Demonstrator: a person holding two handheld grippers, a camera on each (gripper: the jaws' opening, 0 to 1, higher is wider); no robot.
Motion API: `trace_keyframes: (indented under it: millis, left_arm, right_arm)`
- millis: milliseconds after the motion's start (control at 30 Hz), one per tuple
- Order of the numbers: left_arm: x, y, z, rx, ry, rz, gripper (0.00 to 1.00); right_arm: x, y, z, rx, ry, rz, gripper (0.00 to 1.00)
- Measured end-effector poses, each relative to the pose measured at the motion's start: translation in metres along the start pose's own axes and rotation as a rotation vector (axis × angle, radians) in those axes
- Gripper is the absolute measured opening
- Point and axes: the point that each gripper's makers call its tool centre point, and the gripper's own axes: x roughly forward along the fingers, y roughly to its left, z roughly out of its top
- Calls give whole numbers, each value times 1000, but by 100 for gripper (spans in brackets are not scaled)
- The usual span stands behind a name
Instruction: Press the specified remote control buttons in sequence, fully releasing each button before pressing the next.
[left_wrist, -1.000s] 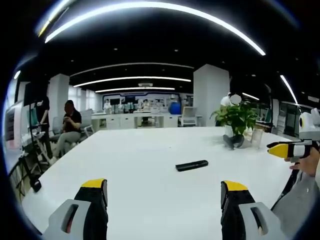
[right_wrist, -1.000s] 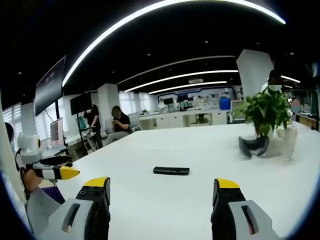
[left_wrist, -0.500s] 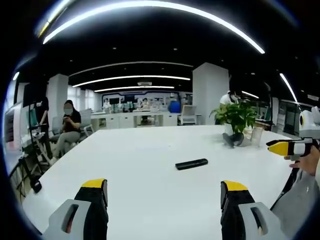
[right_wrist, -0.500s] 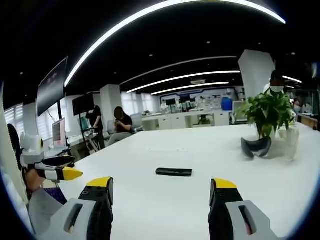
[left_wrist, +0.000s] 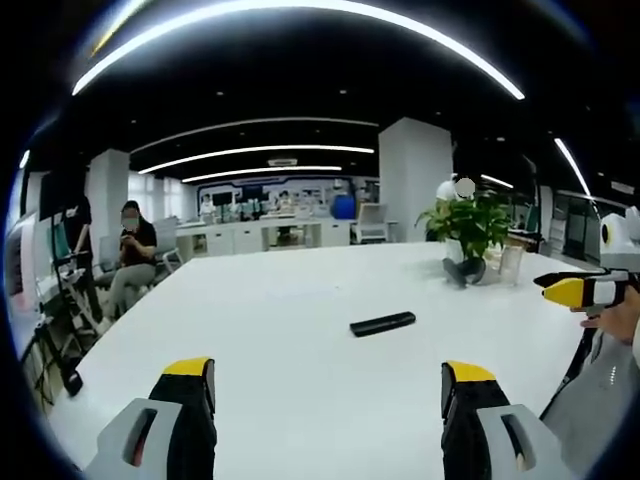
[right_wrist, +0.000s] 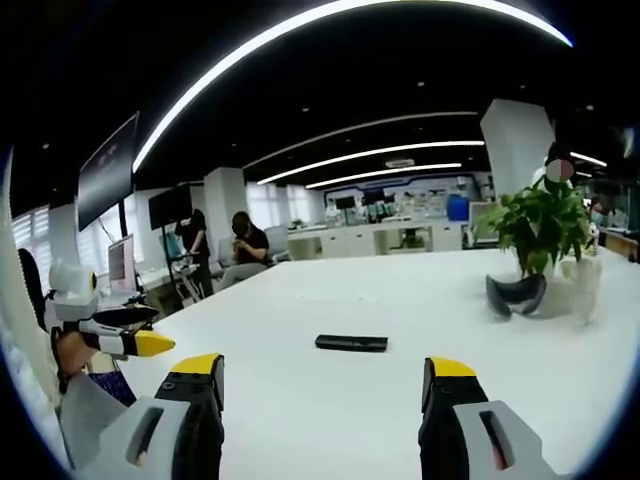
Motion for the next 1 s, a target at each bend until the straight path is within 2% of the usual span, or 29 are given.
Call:
trace_keyframes:
  millis: [300,433,533,667,800,1000]
  left_arm:
    - [22,-3,15,47,3,-28,94]
    - [39,-8,20,61,34,-67,89]
    - [51,-14,27,91,26,-95,89]
    - [67,-19,34,96,41,-117,87]
    - [86,-27,40,174,74,-158,83]
    - [116,-32,50,215,106,-197,81]
  right_arm:
    - [0,-5,0,20,9,-6,74]
    - [-1,-8,-3,38,29,-3,67]
    - [-2,-12,-2,44,28,-14,64]
    - [-3,-15,-4,61,54,-11,53]
    - [-5,-12,-11,74,104,11,36]
    - [-8,-3,-15,94,150,39,21]
